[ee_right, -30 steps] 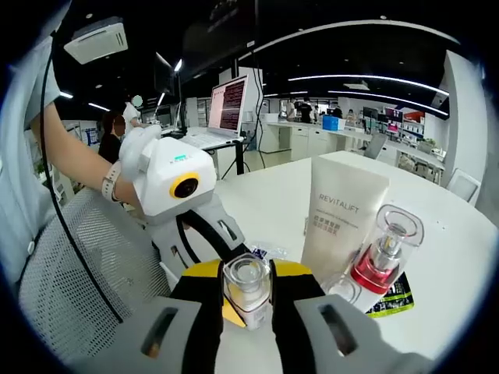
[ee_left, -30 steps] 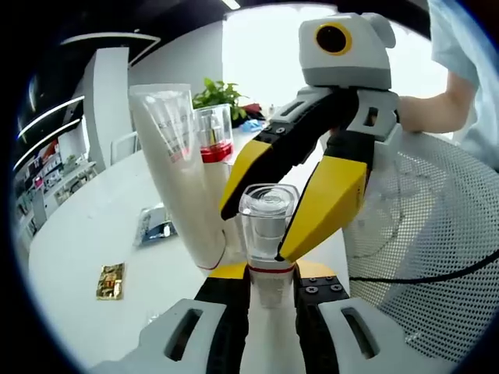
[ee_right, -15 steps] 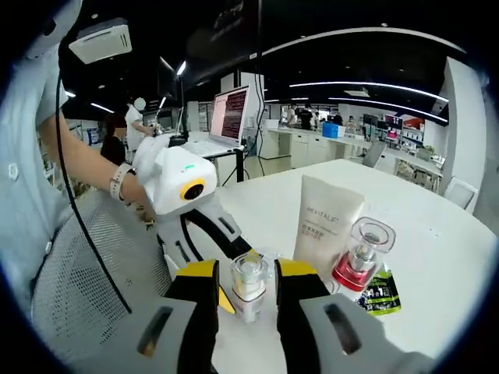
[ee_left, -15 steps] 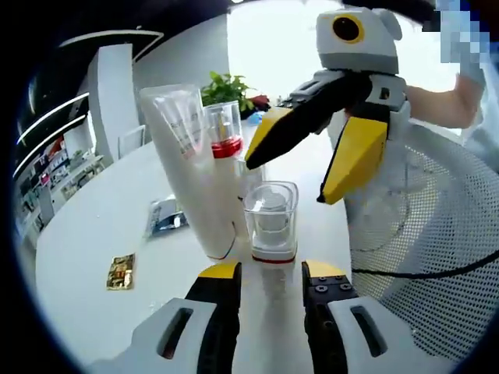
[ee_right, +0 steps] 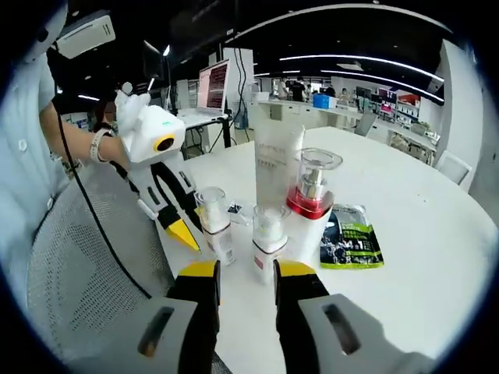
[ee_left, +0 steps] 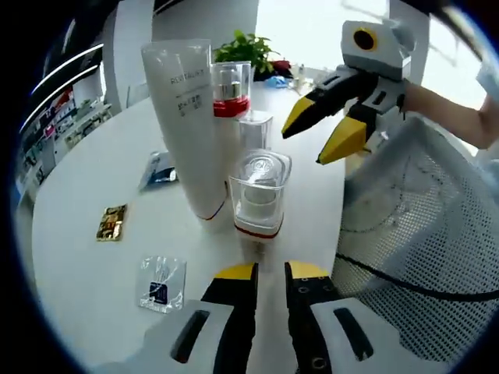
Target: Arrange the skincare products in the storage area until every visible bottle or jar stands upright without overlapping.
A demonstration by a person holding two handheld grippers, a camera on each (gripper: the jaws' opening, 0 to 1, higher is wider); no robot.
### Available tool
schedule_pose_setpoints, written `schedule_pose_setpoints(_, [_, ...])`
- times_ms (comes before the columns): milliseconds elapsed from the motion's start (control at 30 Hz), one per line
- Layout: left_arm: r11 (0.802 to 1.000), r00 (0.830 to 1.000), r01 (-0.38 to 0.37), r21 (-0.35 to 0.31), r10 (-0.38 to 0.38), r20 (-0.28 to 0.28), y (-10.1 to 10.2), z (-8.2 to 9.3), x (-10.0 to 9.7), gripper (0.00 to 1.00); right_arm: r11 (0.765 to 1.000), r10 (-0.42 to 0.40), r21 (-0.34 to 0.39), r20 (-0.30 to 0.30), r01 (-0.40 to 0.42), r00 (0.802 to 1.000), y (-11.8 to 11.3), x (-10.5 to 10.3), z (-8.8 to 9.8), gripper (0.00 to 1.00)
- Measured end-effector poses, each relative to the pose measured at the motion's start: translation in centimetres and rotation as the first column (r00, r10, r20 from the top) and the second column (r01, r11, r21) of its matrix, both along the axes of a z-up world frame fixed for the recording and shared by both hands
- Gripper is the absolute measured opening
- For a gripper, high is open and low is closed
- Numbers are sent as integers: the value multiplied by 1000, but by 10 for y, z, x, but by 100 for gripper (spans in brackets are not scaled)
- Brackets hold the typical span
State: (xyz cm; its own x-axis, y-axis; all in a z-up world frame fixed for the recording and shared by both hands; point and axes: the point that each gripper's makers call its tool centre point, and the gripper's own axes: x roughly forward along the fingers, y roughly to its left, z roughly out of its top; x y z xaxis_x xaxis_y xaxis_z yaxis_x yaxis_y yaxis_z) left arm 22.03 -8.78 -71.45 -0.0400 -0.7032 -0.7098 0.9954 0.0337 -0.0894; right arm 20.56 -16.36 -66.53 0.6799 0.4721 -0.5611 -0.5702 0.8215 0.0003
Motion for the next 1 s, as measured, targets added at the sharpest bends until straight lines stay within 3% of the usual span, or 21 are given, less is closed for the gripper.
schedule_pose_setpoints(333, [997,996,-77,23,78,-32,-4,-7,5,3,999,30,-34,-74,-32,997,4,6,-24,25])
schedule_pose_setpoints(1000, [994,994,-108,0,108,-23,-26,-12,12,0,997,-1,-79,-122,-9,993,-1,13,-38,18])
